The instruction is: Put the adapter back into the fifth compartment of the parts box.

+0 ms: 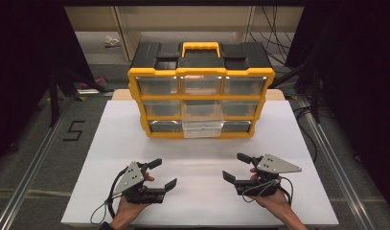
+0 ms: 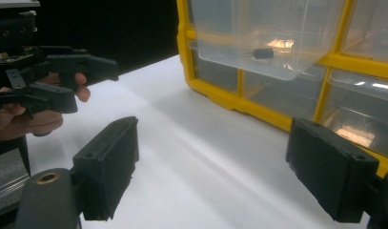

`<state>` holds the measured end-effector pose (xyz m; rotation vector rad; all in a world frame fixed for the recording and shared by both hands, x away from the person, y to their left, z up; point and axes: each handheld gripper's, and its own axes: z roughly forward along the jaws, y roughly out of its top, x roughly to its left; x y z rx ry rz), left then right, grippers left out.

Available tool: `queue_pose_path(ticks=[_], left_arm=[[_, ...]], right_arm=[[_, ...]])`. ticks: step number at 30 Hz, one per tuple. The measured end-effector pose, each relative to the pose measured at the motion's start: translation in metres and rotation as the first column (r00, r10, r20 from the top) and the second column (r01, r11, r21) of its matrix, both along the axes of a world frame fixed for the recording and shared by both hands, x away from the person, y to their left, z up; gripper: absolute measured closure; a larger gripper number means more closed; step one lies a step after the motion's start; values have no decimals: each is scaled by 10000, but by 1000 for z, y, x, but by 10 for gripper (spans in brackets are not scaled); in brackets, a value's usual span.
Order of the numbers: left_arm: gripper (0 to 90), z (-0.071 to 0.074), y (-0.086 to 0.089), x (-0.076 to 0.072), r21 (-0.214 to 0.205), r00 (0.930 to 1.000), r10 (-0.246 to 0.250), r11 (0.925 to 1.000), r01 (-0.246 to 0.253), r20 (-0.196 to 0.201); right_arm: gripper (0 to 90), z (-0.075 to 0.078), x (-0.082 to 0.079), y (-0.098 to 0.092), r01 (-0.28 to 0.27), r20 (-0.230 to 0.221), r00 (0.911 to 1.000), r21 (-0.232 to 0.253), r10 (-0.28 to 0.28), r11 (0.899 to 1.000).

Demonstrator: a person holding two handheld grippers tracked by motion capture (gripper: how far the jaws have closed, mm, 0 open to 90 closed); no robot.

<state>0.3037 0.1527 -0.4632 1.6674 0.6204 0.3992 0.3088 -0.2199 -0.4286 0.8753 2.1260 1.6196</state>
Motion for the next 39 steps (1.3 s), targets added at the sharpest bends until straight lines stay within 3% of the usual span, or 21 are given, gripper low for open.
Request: queue_pose_path(ticks=[14, 39], left_arm=[[160, 0, 0, 0, -43, 10000, -28, 10000, 28, 32], [161, 0, 1, -1, -66, 10000, -17, 10000, 17, 38]], right_arm=[[175, -3, -7, -7, 223, 184, 9996, 153, -226, 9996], [175, -18, -17, -15, 391, 129, 9991, 210, -393, 9990]])
